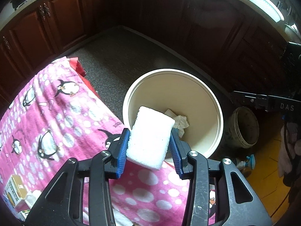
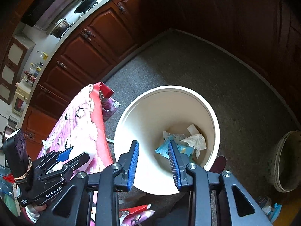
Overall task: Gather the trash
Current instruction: 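Carry sponge and snack bag to the white bucket and open both tools over it, then move both open tools back over the trash on the cloth, then grasp the white medicine box with the left tool while the right tool grasps the green-white tissue pack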
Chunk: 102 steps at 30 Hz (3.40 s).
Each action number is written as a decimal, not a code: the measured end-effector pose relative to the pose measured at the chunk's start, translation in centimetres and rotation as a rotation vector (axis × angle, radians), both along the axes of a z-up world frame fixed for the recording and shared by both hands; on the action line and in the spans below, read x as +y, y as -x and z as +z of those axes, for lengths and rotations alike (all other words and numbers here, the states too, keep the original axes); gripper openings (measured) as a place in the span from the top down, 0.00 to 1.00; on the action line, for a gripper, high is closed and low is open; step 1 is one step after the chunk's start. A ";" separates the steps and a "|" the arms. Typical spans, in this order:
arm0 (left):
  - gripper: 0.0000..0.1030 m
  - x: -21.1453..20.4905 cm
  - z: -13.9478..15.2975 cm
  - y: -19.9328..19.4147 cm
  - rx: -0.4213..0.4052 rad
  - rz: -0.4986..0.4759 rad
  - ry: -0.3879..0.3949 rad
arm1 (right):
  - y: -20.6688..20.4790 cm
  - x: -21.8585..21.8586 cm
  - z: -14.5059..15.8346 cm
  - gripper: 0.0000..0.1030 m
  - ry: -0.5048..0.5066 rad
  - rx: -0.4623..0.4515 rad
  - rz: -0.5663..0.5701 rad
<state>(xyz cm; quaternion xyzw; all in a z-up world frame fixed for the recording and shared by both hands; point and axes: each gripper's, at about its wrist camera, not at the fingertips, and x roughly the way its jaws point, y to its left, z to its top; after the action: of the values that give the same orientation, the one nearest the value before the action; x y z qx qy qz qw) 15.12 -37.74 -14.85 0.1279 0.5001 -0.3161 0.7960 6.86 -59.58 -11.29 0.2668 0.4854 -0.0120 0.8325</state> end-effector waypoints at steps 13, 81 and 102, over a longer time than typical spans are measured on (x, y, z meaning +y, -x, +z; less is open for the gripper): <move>0.46 0.2 0.1 -0.1 -0.003 -0.008 0.010 | 0.0 0.1 -0.2 0.63 -0.007 0.004 -0.004; 0.36 44.5 -0.5 3.9 0.046 0.554 -0.153 | -6.2 37.1 -2.5 0.33 0.148 0.078 0.694; 0.53 45.3 -1.5 0.9 0.086 0.611 -0.096 | -6.3 40.4 -4.6 0.55 0.300 0.083 0.715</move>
<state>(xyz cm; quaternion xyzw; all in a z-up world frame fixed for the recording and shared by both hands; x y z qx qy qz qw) 14.24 7.60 -16.31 -0.0043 0.5632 -0.0433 0.8252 13.18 -19.19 -15.88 -0.0444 0.5738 0.1973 0.7936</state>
